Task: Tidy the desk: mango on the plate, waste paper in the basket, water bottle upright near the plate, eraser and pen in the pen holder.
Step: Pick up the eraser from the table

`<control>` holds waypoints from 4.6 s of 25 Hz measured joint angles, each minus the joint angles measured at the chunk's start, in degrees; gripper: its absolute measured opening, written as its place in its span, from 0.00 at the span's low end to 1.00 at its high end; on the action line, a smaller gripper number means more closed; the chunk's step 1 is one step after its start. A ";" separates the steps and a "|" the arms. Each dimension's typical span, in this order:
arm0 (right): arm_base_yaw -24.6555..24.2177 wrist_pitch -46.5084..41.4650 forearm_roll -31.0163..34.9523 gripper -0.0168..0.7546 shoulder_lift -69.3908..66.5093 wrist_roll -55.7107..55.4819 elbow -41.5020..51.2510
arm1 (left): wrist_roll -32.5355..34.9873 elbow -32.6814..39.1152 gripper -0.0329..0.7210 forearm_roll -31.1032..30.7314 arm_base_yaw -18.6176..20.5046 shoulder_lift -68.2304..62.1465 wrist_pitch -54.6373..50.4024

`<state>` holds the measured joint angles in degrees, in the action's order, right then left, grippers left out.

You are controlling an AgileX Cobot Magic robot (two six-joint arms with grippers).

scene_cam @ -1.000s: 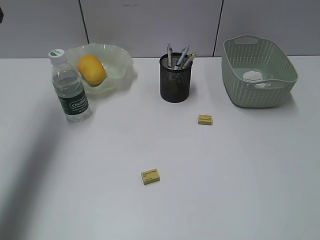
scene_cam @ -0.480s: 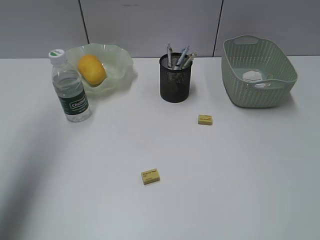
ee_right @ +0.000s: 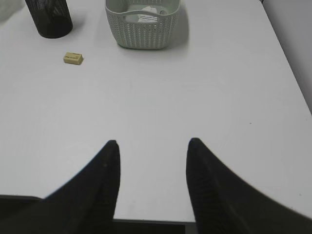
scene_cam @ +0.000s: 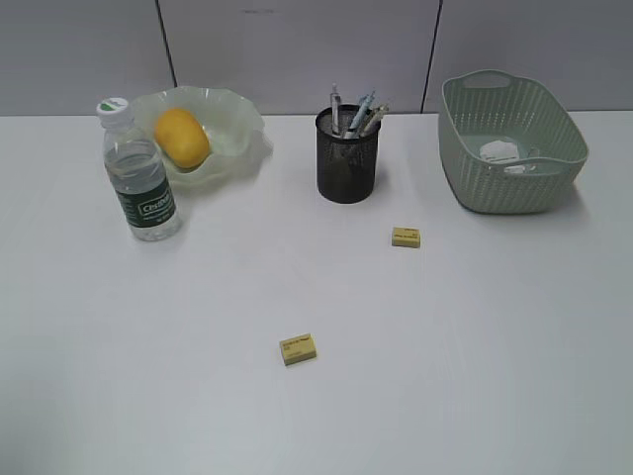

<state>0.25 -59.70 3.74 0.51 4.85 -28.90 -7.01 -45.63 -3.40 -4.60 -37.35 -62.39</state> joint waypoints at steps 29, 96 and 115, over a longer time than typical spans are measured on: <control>0.00 0.09 0.00 0.49 0.00 0.05 0.00 | 4.66 15.53 0.67 0.46 0.00 37.80 0.86; 23.13 0.45 0.16 0.80 -111.96 -25.02 -62.06 | 4.68 15.59 0.62 0.51 0.00 37.80 1.17; 23.13 3.05 -0.45 0.79 -129.47 -28.36 -70.39 | 4.68 15.59 0.62 0.51 0.00 37.80 1.17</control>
<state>23.38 -56.65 3.28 -128.96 -23.51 -99.29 -2.32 -30.04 -2.88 -4.60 0.45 -61.22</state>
